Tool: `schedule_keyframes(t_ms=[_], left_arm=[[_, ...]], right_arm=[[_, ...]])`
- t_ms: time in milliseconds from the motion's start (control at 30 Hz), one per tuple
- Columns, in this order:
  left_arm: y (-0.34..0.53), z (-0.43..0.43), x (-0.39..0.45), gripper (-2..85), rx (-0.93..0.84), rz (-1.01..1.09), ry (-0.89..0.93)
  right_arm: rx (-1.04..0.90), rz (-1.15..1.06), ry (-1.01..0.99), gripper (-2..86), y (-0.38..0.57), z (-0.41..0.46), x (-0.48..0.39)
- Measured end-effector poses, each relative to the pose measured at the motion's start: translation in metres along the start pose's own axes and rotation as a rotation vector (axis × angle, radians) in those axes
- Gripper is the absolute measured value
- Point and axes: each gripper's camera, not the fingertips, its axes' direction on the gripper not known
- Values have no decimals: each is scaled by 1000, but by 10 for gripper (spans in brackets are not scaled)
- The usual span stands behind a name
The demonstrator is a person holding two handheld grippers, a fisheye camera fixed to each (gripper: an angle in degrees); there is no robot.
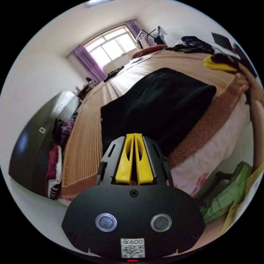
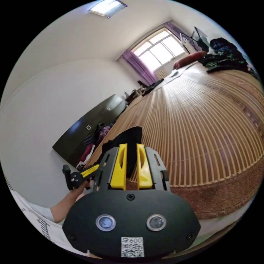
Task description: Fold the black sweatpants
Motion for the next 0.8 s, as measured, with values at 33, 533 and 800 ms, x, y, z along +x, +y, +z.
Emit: schedule_keyframes(t_ms=[33,533,800], left_arm=[[6,0,7,2,-7,9,-31],[124,33,-29,14,161,-277,81],[159,-28,-12,158,440,-276,282]], right_arm=[[-99,25,-6,62,-14,6,3],[-531,207,-247,7,-112,44,16],[-412,247,-409,-8,-137,-9,-14]])
